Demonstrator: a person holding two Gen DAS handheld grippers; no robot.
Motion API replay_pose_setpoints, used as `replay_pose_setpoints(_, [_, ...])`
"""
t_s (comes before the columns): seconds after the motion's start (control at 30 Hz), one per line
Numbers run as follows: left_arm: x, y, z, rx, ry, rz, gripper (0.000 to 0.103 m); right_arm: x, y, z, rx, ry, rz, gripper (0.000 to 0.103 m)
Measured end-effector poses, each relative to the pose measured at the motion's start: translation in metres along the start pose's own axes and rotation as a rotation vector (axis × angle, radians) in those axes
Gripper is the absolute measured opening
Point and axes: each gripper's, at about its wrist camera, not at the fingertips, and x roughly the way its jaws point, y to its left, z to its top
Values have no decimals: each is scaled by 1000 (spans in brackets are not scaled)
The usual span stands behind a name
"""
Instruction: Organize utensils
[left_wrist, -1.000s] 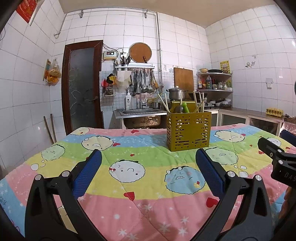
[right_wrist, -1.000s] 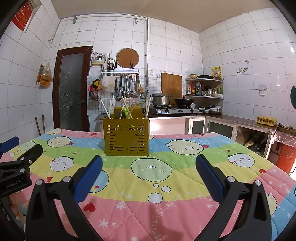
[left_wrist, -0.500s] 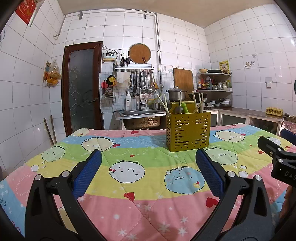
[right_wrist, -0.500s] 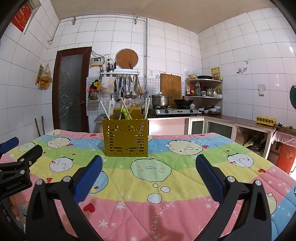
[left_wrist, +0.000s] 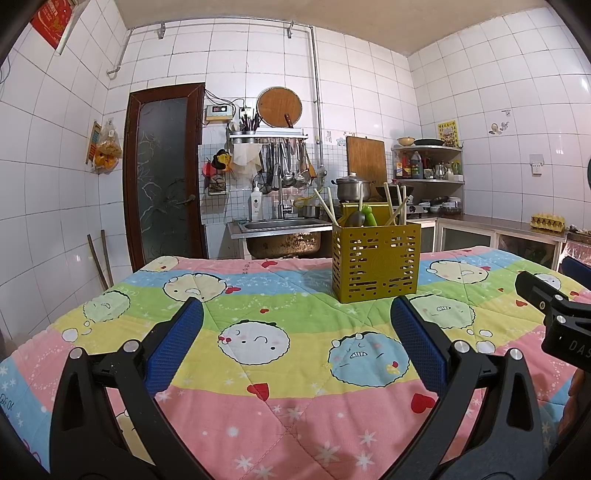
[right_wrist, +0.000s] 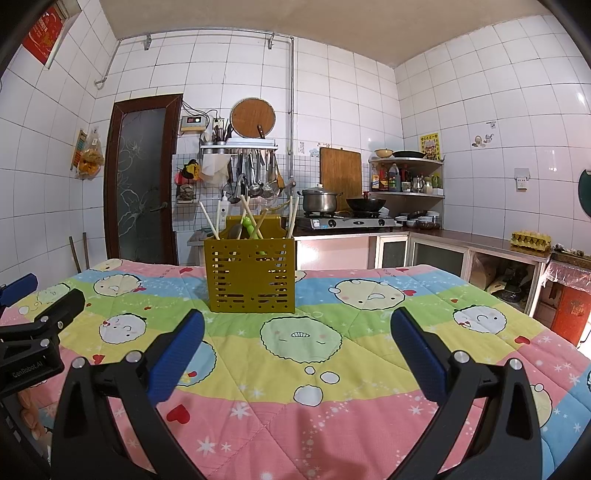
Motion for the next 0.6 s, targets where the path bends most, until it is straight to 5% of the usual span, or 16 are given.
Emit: replay_pose_setpoints(0.6, [-3, -2, -1, -3, -15, 5, 98, 0, -1, 0, -1, -1, -2, 98])
